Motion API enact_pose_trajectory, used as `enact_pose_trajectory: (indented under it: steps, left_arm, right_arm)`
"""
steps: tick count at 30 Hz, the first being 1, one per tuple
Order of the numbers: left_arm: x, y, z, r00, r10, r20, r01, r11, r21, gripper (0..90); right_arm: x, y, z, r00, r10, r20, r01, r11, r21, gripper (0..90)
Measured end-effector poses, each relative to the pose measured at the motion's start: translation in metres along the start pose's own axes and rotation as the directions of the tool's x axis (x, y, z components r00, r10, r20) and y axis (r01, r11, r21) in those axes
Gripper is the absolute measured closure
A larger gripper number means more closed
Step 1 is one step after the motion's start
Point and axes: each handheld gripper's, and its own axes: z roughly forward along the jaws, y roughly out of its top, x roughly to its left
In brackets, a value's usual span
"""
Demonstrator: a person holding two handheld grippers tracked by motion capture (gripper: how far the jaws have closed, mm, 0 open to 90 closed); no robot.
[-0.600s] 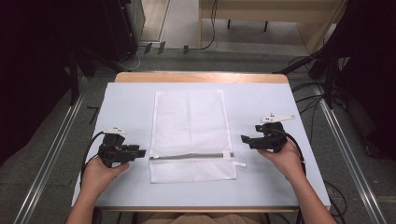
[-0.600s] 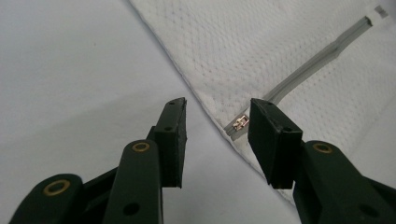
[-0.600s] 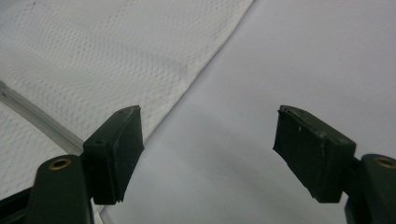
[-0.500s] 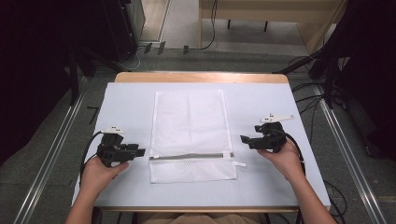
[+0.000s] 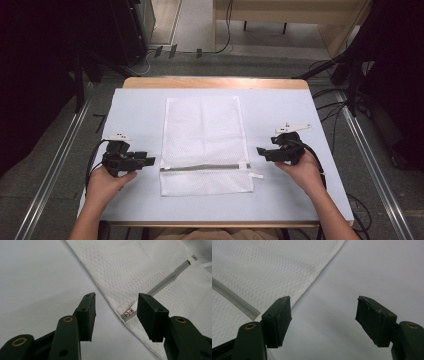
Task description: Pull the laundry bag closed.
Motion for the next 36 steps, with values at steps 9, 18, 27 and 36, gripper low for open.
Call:
enact_pose_trajectory:
  steps: [9,18,27,36]
  left_arm:
    - [0.003,0.001,0.000,0.9996,-0.015,0.023,0.015,0.9998,-0.014,47.2]
    - [0.004,0.000,-0.004,0.9975,-0.052,0.048,0.054,0.9983,-0.023,41.4]
    - [0.003,-0.001,0.000,0.9990,-0.020,0.040,0.020,0.9997,-0.012,37.7]
    - [0.006,-0.001,-0.005,0.9987,-0.026,0.043,0.027,0.9992,-0.030,36.9]
  right_arm:
    - [0.005,0.001,0.001,0.9999,-0.015,-0.007,0.015,1.000,-0.005,31.2]
    - [0.013,0.003,0.000,0.9996,-0.028,-0.012,0.028,1.000,-0.005,33.7]
    - [0.016,0.003,0.001,0.9992,-0.034,-0.020,0.034,0.999,0.001,35.3]
    - [0.021,0.006,-0.001,0.9994,-0.031,-0.018,0.031,1.000,0.006,40.3]
